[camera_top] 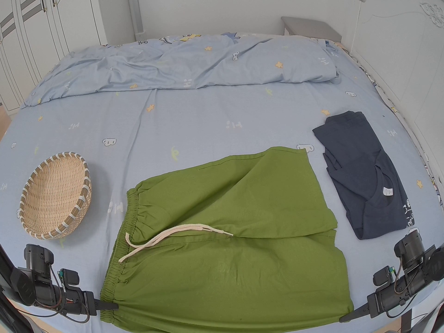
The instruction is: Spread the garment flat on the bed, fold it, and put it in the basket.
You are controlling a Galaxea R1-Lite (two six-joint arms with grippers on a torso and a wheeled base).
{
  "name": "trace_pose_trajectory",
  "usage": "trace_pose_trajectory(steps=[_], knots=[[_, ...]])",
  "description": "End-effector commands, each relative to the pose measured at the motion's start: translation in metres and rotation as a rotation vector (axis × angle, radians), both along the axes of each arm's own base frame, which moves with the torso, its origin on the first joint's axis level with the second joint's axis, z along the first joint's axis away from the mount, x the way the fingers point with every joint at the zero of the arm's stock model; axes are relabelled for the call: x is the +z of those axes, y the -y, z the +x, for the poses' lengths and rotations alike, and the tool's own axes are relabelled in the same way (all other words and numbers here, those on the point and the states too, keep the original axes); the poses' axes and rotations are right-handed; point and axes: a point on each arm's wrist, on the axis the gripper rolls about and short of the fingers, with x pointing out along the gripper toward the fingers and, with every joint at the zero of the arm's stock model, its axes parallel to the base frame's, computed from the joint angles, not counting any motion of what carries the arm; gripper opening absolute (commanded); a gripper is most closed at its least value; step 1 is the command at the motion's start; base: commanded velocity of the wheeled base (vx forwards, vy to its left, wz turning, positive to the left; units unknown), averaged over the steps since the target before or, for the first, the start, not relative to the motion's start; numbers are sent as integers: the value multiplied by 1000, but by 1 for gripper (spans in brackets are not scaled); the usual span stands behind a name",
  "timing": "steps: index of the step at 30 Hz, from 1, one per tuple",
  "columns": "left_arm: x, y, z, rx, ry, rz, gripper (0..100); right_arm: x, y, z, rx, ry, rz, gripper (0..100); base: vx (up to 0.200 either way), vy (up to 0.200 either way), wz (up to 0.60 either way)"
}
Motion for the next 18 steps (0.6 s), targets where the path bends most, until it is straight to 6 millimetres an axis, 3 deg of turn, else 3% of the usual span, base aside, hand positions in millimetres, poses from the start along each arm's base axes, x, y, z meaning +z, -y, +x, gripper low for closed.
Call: trace_pose_trajectory(steps=[1,4,5,6,15,18], knots=[[-5,-1,-3,8,-39,-9,0,-6,0,1,2,-34,-5,0,0,0,0],[-6,0,-3,2,-42,-9,0,-9,0,1,5,-19,-26,0,0,0,0],[-6,0,-3,0,-40,-8,0,-9,0,1,6,-13,-29,100,0,0,0],[-6,0,-3,-2,-39,-8,100,-10,0,1,6,-8,-28,100,0,0,0],[-3,-1,-2,8,-13,-7,100,-9,0,1,3,30,-15,100,0,0,0],[7,0,-5,12,44,-19,100,-8,0,0,2,47,-14,100,0,0,0]])
